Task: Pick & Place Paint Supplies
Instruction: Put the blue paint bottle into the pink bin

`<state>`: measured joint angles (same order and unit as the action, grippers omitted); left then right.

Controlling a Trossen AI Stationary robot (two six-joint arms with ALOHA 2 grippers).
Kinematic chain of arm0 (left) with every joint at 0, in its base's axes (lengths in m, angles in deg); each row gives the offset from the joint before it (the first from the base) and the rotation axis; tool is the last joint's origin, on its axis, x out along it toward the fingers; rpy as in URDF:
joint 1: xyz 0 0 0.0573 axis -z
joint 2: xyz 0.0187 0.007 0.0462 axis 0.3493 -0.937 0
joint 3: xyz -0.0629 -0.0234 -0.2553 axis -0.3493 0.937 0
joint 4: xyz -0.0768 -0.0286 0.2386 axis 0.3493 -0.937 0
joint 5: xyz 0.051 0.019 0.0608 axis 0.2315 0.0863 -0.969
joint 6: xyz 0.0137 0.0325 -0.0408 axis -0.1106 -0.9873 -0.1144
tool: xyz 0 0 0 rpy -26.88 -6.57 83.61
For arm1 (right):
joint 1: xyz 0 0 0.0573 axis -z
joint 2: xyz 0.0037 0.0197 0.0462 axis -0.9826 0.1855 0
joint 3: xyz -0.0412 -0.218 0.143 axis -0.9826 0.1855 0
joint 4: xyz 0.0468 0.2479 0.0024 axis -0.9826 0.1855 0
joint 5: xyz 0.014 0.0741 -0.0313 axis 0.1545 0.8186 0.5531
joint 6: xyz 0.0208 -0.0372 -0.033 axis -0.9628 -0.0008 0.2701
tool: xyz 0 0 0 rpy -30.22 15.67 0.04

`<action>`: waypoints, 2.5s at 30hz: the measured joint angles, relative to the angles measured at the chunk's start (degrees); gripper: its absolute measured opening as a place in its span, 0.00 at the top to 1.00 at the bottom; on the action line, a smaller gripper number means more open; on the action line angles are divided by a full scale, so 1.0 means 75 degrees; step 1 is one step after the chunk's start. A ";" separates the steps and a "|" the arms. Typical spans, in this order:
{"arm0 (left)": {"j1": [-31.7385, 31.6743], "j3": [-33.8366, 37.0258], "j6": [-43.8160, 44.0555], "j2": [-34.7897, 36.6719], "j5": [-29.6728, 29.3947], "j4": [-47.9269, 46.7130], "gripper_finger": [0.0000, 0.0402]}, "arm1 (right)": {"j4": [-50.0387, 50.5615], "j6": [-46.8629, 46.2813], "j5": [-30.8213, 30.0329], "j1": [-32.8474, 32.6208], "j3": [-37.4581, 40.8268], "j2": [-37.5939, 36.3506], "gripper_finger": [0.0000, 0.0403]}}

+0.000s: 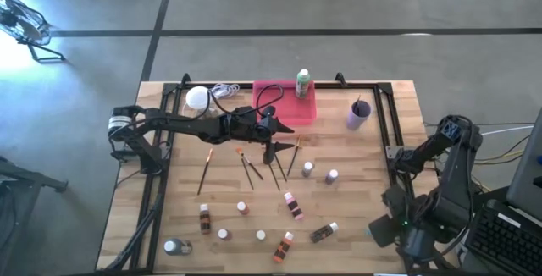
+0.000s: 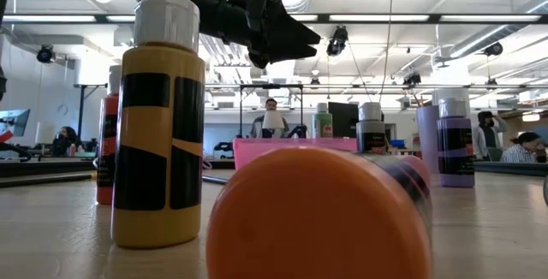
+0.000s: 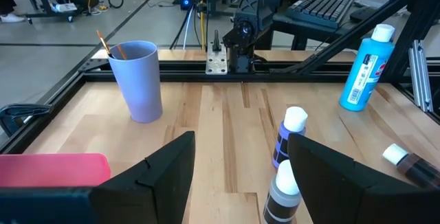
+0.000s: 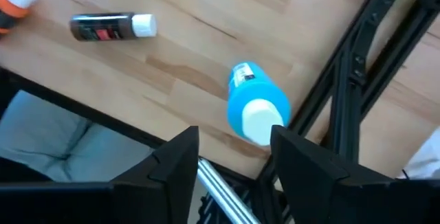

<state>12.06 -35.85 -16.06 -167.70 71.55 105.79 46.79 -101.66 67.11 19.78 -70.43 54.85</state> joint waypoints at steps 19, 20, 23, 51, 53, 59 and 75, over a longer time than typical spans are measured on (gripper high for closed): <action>0.0000 0.0000 -0.0099 0.0000 0.0000 -0.0069 0.41 | -0.0474 -0.0353 0.0877 0.0003 0.0864 -0.0058 0.52; 0.0000 0.0000 -0.0102 0.0000 0.0000 -0.0069 0.41 | -0.0588 -0.0348 0.0875 0.0003 0.0932 -0.0072 0.53; 0.0000 0.0000 -0.0099 0.0000 0.0000 -0.0069 0.41 | -0.0713 -0.0345 0.0875 0.0003 0.1055 -0.0076 0.54; 0.0000 0.0000 -0.0128 0.0000 0.0000 -0.0069 0.41 | -0.1699 -0.0286 0.1557 0.0023 0.2406 -0.0571 0.70; 0.0000 0.0000 -0.0137 0.0000 0.0000 -0.0069 0.41 | -0.1679 -0.0274 0.1560 0.0023 0.2406 -0.0571 0.69; -0.0003 0.0000 -0.0140 0.0000 0.0000 -0.0069 0.41 | -0.1693 -0.0156 0.1557 0.0023 0.2412 -0.0577 0.71; 0.0000 0.0000 -0.0143 0.0000 0.0000 -0.0069 0.41 | -0.1571 0.0135 0.1545 0.0023 0.2415 -0.0659 0.71</action>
<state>12.06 -35.85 -17.13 -167.70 71.55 105.27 35.01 -100.65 78.70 19.96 -52.32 49.90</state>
